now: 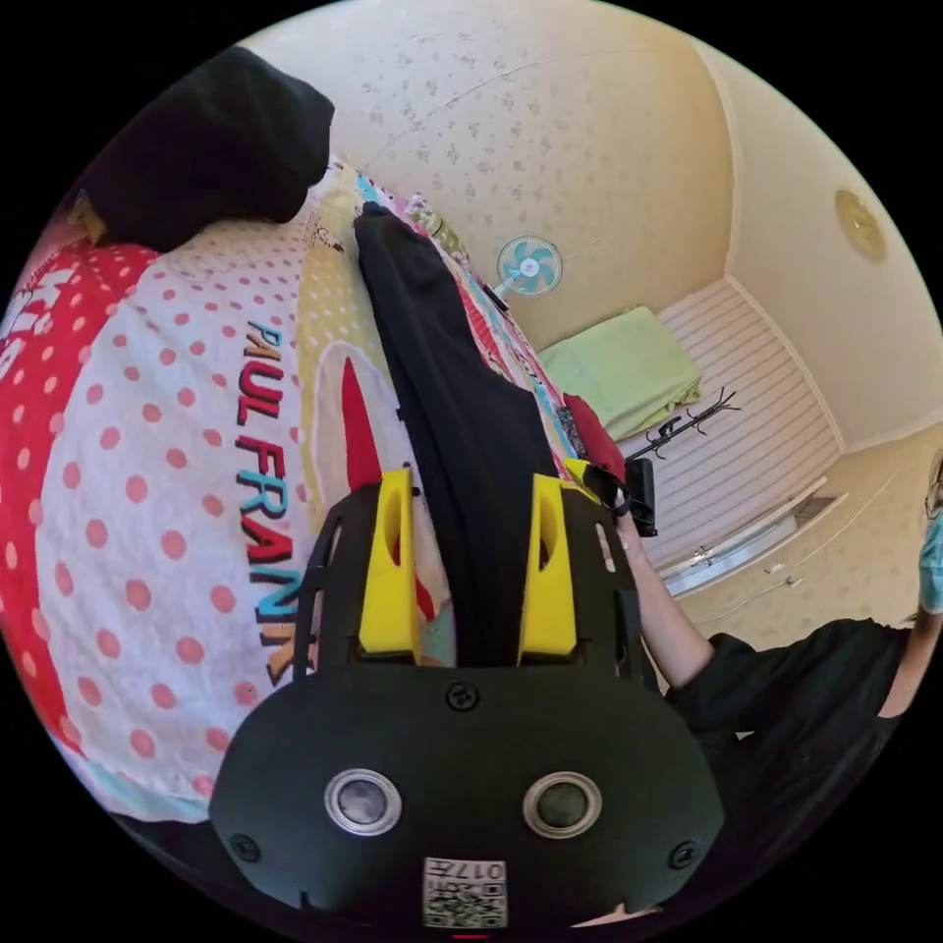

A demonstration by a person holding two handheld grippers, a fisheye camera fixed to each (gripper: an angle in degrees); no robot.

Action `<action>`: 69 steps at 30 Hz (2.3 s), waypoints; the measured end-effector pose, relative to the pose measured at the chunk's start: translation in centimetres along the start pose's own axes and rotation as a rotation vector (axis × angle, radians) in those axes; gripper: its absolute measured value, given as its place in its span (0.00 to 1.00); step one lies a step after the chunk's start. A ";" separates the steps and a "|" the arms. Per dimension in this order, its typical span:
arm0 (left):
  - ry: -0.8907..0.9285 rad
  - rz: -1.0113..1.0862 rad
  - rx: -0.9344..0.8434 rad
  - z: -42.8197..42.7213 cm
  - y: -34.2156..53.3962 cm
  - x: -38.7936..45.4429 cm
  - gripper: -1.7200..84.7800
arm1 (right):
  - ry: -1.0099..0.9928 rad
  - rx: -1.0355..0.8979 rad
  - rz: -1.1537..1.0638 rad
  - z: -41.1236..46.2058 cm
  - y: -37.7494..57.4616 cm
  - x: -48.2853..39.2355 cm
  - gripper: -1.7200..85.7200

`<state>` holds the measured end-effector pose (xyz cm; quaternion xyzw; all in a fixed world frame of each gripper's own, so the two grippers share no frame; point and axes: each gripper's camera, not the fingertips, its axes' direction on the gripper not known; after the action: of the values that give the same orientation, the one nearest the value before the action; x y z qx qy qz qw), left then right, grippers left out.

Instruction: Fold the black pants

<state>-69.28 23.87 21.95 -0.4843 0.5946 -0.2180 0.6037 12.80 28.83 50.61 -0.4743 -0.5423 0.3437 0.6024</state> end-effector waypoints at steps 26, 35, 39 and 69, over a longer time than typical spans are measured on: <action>0.287 0.418 0.391 -19.0 -2.9 26.8 0.08 | -0.187 0.252 -0.411 -22.0 -6.9 -32.4 0.04; 0.331 0.627 0.513 -19.0 -8.4 31.9 0.08 | -0.269 0.362 -0.671 -26.6 -11.3 -40.8 0.04; 0.232 0.734 0.488 -17.8 -5.9 33.1 0.08 | -0.260 0.351 -0.652 -25.5 -8.7 -39.9 0.04; 0.053 0.230 0.346 -5.3 -0.5 12.8 0.13 | 0.149 0.057 -0.140 -3.6 -12.8 -17.2 0.17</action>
<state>-71.52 11.22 16.84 -0.2962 0.6154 -0.2593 0.6829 12.04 8.10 57.23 -0.4422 -0.5179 0.2796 0.6768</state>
